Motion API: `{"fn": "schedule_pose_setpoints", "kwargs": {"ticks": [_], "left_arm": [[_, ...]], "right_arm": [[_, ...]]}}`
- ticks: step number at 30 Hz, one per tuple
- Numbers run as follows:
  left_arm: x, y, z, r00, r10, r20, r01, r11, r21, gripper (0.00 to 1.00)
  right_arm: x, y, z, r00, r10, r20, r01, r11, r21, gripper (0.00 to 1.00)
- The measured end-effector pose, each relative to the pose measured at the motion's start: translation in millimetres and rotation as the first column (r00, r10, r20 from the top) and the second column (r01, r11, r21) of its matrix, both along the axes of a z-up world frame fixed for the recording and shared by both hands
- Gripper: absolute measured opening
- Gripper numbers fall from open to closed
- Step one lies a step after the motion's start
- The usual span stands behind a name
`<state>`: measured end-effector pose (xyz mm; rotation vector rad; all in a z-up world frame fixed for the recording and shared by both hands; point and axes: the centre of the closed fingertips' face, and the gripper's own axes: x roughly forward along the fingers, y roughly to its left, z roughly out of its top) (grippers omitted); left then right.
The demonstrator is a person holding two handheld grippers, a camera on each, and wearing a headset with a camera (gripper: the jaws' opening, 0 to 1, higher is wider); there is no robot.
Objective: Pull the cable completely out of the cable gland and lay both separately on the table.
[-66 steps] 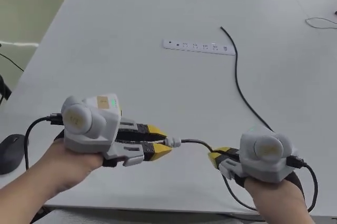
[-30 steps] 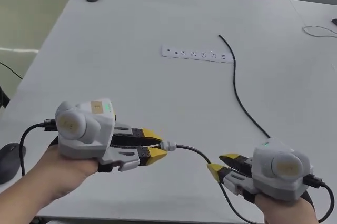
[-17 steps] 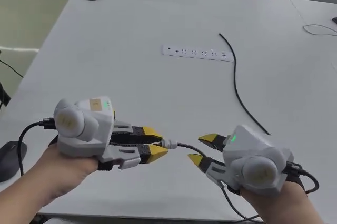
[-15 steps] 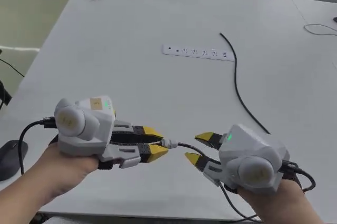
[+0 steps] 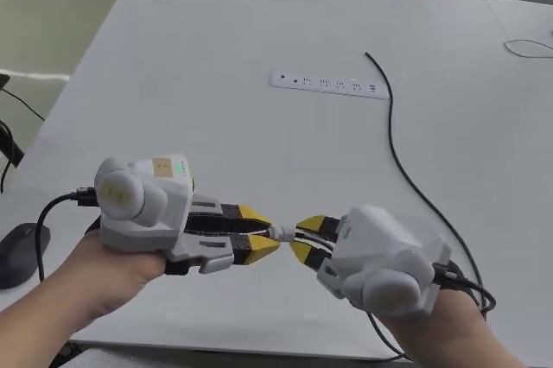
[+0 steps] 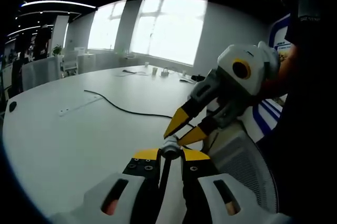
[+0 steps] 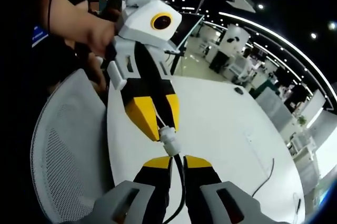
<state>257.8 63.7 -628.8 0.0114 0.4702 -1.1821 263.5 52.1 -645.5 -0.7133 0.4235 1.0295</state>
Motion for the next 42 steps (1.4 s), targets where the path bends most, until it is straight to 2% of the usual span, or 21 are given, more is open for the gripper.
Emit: {"fn": "schedule_pose_setpoints", "kwargs": {"ticks": [7, 13, 22, 26, 29, 35, 38, 40, 42], "left_arm": [[-0.1, 0.1, -0.8, 1.000, -0.002, -0.001, 0.002, 1.000, 0.001, 0.15], [-0.3, -1.1, -1.5, 1.000, -0.007, 0.001, 0.007, 1.000, 0.000, 0.15], [1.1, -0.6, 0.3, 1.000, -0.005, 0.007, 0.005, 1.000, -0.009, 0.15], [1.6, -0.9, 0.8, 1.000, -0.006, 0.013, 0.006, 1.000, -0.012, 0.15], [2.5, -1.5, 1.2, 1.000, -0.004, 0.015, 0.005, 1.000, -0.012, 0.15], [3.6, -2.4, 2.1, 1.000, -0.008, 0.020, 0.008, 1.000, -0.012, 0.15], [4.6, -1.7, 1.4, 1.000, -0.007, 0.024, 0.007, 1.000, -0.009, 0.15], [4.5, -1.7, 1.1, 1.000, -0.007, 0.024, 0.008, 1.000, -0.008, 0.15], [4.3, -1.9, 1.3, 1.000, -0.009, 0.024, 0.009, 1.000, -0.008, 0.15]], "right_arm": [[0.6, -0.7, -1.4, 1.000, -0.005, -0.004, 0.005, 1.000, 0.004, 0.01], [2.8, -6.1, -6.7, 0.999, -0.029, -0.030, 0.029, 1.000, 0.005, 0.00], [8.5, -25.2, -15.7, 0.984, -0.139, -0.109, 0.144, 0.989, 0.041, 0.00], [11.0, -34.1, -21.7, 0.965, -0.200, -0.168, 0.213, 0.975, 0.064, 0.00], [13.6, -40.2, -26.2, 0.955, -0.229, -0.191, 0.246, 0.966, 0.073, 0.00], [16.7, -54.0, -36.2, 0.922, -0.291, -0.256, 0.320, 0.944, 0.082, 0.00], [15.7, -61.6, -45.0, 0.886, -0.333, -0.323, 0.378, 0.922, 0.087, 0.00], [17.5, -65.1, -47.9, 0.875, -0.348, -0.336, 0.399, 0.912, 0.094, 0.00], [16.9, -69.1, -52.2, 0.853, -0.368, -0.370, 0.430, 0.897, 0.099, 0.00]]}}
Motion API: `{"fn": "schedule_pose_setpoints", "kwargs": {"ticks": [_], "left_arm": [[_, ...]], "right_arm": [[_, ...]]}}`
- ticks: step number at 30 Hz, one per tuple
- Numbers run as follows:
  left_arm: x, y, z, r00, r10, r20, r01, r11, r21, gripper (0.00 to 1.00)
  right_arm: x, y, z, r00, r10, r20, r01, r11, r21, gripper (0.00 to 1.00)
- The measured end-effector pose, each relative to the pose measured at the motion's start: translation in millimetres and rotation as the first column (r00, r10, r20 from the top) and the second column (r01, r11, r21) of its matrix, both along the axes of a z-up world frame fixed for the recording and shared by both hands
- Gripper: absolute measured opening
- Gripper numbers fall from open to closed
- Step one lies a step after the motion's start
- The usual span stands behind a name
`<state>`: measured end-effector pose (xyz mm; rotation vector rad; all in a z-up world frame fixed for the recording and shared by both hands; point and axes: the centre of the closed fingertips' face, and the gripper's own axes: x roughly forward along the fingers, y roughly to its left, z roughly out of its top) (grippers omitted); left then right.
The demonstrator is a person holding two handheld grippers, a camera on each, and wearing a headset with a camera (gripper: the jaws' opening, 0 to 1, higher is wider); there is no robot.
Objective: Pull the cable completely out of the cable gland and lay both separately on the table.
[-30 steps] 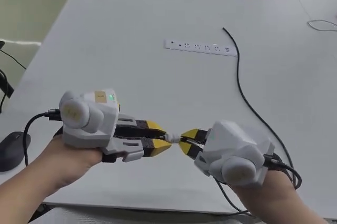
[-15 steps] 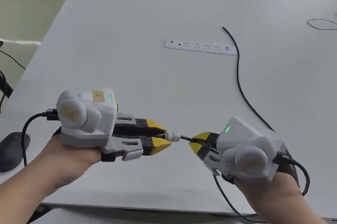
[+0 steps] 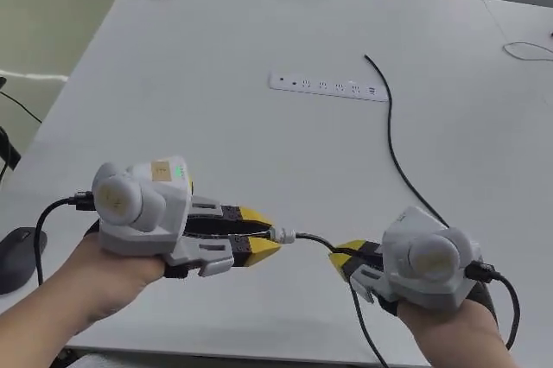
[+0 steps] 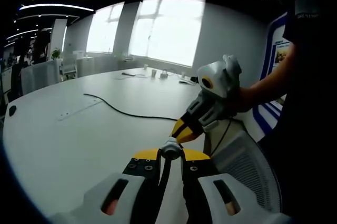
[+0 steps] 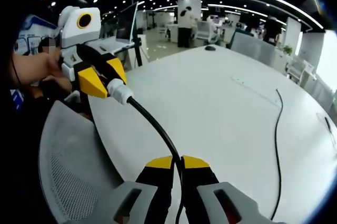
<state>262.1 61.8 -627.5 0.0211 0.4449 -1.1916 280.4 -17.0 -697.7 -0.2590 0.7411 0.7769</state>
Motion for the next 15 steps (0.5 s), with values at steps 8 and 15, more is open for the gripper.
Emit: {"fn": "schedule_pose_setpoints", "kwargs": {"ticks": [8, 15], "left_arm": [[0.6, 0.6, 0.8, 1.000, -0.001, 0.005, 0.001, 1.000, 0.000, 0.15], [0.5, 0.7, 0.4, 1.000, 0.003, 0.004, -0.003, 1.000, 0.000, 0.15]], "right_arm": [[0.4, -15.0, -17.0, 0.990, -0.100, -0.095, 0.104, 0.994, 0.031, 0.00], [-3.0, -27.8, -33.6, 0.957, -0.206, -0.204, 0.222, 0.973, 0.058, 0.00]]}}
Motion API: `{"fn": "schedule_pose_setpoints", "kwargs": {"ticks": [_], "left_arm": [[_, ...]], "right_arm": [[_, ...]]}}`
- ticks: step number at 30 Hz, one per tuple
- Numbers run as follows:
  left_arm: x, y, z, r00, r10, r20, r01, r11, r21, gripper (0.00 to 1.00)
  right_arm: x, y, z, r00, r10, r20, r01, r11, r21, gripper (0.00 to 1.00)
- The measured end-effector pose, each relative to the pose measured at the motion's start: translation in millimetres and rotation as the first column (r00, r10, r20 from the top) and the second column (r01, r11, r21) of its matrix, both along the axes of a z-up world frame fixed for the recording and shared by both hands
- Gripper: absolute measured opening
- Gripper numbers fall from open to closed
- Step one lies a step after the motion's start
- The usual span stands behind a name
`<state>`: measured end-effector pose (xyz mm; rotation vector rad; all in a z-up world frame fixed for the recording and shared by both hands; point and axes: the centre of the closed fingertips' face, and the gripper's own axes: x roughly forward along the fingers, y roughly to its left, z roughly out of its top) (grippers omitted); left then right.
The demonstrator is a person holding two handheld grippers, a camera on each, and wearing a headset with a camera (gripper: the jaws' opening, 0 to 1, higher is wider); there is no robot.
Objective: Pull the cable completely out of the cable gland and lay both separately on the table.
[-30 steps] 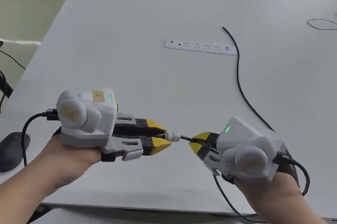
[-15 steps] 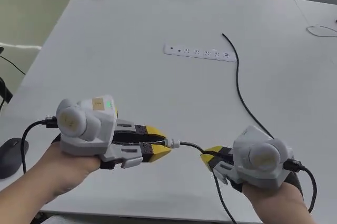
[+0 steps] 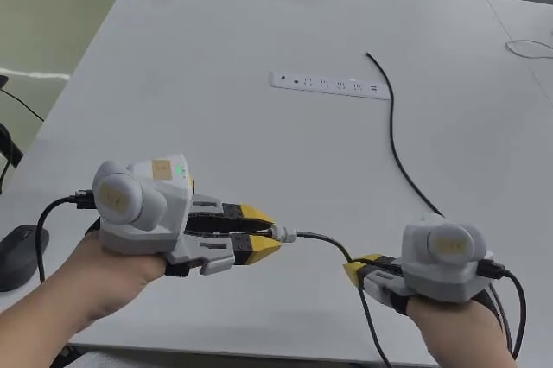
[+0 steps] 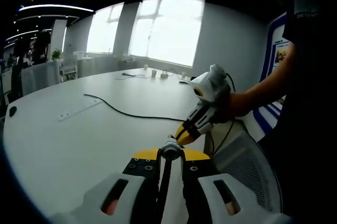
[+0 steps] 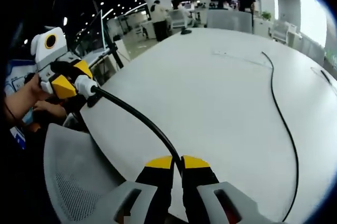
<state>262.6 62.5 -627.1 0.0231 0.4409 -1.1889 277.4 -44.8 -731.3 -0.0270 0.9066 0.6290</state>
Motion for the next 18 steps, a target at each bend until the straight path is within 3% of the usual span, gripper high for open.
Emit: {"fn": "schedule_pose_setpoints", "kwargs": {"ticks": [2, 4, 18], "left_arm": [[-0.3, -0.4, -0.1, 1.000, 0.000, -0.001, 0.000, 1.000, -0.001, 0.15], [-0.2, -0.7, -0.4, 1.000, 0.000, -0.002, 0.000, 1.000, -0.001, 0.15], [1.6, -0.2, -0.1, 1.000, 0.007, -0.011, -0.008, 1.000, -0.005, 0.15]], "right_arm": [[-1.8, -3.0, -4.8, 0.999, -0.030, -0.036, 0.031, 0.999, 0.011, 0.00], [-0.3, -2.9, -5.6, 0.998, -0.040, -0.038, 0.041, 0.999, 0.030, 0.00], [-1.1, -1.2, -4.5, 1.000, 0.002, 0.000, -0.002, 1.000, 0.004, 0.01]]}}
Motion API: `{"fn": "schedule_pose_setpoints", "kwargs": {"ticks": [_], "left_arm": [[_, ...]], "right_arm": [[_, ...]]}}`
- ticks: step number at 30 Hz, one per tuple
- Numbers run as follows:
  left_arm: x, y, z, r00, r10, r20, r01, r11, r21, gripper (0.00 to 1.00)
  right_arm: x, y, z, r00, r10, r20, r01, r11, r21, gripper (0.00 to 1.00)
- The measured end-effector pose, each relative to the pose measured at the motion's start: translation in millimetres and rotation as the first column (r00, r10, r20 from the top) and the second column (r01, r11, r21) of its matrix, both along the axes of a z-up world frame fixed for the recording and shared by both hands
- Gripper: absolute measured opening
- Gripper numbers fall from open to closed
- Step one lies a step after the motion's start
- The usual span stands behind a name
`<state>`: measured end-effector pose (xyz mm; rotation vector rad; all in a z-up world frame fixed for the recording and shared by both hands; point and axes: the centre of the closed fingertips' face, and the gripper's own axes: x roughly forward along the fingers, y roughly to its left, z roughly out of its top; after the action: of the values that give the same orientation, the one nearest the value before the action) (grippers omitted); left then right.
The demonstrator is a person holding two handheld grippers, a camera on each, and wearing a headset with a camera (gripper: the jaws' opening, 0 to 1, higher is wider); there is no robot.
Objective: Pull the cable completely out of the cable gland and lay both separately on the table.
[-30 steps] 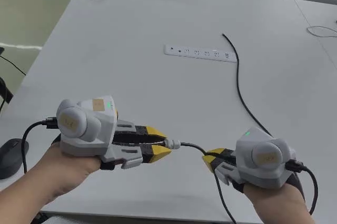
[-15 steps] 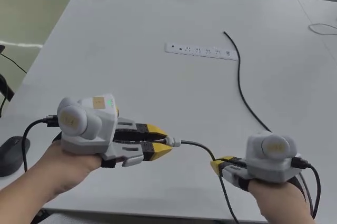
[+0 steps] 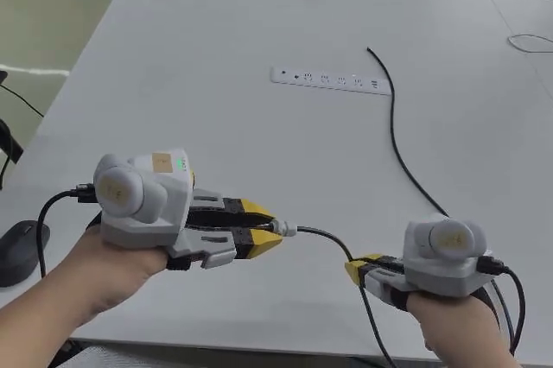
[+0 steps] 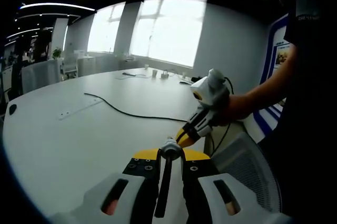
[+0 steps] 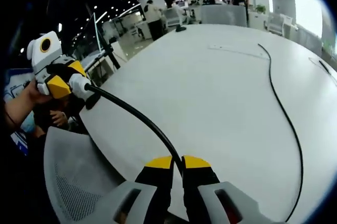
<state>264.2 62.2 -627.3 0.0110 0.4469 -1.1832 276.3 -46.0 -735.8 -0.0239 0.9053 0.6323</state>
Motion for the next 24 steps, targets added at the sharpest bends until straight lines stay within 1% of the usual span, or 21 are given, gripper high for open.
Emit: {"fn": "schedule_pose_setpoints", "kwargs": {"ticks": [4, 5, 7, 10, 12, 13, 14, 15, 16, 17, 18, 19, 20, 21, 22, 23, 24], "left_arm": [[1.1, 0.3, 0.2, 1.000, 0.005, -0.001, -0.005, 1.000, -0.002, 0.15], [1.3, 0.2, 0.4, 1.000, 0.006, -0.001, -0.006, 1.000, -0.002, 0.15], [1.8, 0.2, 0.7, 1.000, 0.007, -0.001, -0.007, 1.000, -0.004, 0.15], [2.5, 1.0, 0.9, 1.000, 0.011, -0.003, -0.011, 1.000, -0.004, 0.15], [2.7, 1.8, 0.8, 1.000, 0.011, -0.003, -0.011, 1.000, -0.003, 0.15], [2.8, 2.1, 0.7, 1.000, 0.011, -0.003, -0.011, 1.000, -0.003, 0.15], [2.8, 2.5, 0.4, 1.000, 0.012, -0.007, -0.012, 1.000, -0.002, 0.15], [2.6, 2.6, 0.1, 1.000, 0.012, -0.009, -0.012, 1.000, -0.002, 0.15], [2.3, 2.6, -0.3, 1.000, 0.011, -0.008, -0.011, 1.000, -0.001, 0.15], [2.1, 2.5, -0.6, 1.000, 0.010, -0.008, -0.010, 1.000, 0.000, 0.15], [1.8, 2.4, -0.6, 1.000, 0.009, -0.009, -0.009, 1.000, -0.001, 0.15], [1.8, 2.3, -0.5, 1.000, 0.009, -0.009, -0.009, 1.000, -0.002, 0.15], [1.7, 2.3, -0.5, 1.000, 0.009, -0.011, -0.009, 1.000, -0.002, 0.15], [1.7, 2.3, -0.4, 1.000, 0.008, -0.011, -0.008, 1.000, -0.002, 0.15], [1.6, 2.2, -0.2, 1.000, 0.008, -0.011, -0.008, 1.000, -0.003, 0.15], [1.5, 2.1, 0.2, 1.000, 0.008, -0.011, -0.008, 1.000, -0.003, 0.15], [1.5, 2.0, 0.5, 1.000, 0.008, -0.011, -0.008, 1.000, -0.004, 0.15]], "right_arm": [[-0.8, 0.9, 0.0, 1.000, 0.024, 0.009, -0.024, 1.000, -0.009, 0.02], [-1.6, 1.1, -0.5, 0.999, 0.033, 0.009, -0.032, 0.999, -0.015, 0.02], [-1.9, 1.0, -0.3, 0.998, 0.052, 0.024, -0.051, 0.998, -0.034, 0.02], [-1.6, 2.3, 6.2, 0.995, 0.078, 0.055, -0.075, 0.996, -0.050, 0.10], [1.1, 6.7, 16.6, 0.985, 0.132, 0.107, -0.126, 0.990, -0.065, 0.13], [2.3, 9.7, 23.1, 0.977, 0.163, 0.141, -0.152, 0.985, -0.082, 0.15], [2.4, 12.6, 29.3, 0.964, 0.202, 0.171, -0.185, 0.976, -0.111, 0.17], [3.2, 17.7, 38.3, 0.930, 0.292, 0.223, -0.253, 0.949, -0.189, 0.19], [3.3, 22.2, 43.9, 0.904, 0.346, 0.252, -0.291, 0.929, -0.229, 0.21], [3.1, 31.7, 53.1, 0.864, 0.410, 0.293, -0.339, 0.903, -0.264, 0.22], [2.9, 38.1, 59.1, 0.844, 0.434, 0.314, -0.359, 0.893, -0.271, 0.22], [2.9, 46.9, 67.9, 0.826, 0.449, 0.339, -0.374, 0.888, -0.266, 0.22], [2.4, 53.0, 73.4, 0.815, 0.460, 0.352, -0.386, 0.885, -0.262, 0.22], [2.0, 60.1, 78.9, 0.801, 0.476, 0.363, -0.401, 0.877, -0.265, 0.23], [1.9, 64.0, 81.7, 0.791, 0.487, 0.371, -0.407, 0.871, -0.276, 0.23], [1.3, 71.0, 85.7, 0.762, 0.518, 0.388, -0.429, 0.853, -0.297, 0.23], [-0.9, 76.8, 87.3, 0.743, 0.540, 0.396, -0.450, 0.840, -0.302, 0.22]]}}
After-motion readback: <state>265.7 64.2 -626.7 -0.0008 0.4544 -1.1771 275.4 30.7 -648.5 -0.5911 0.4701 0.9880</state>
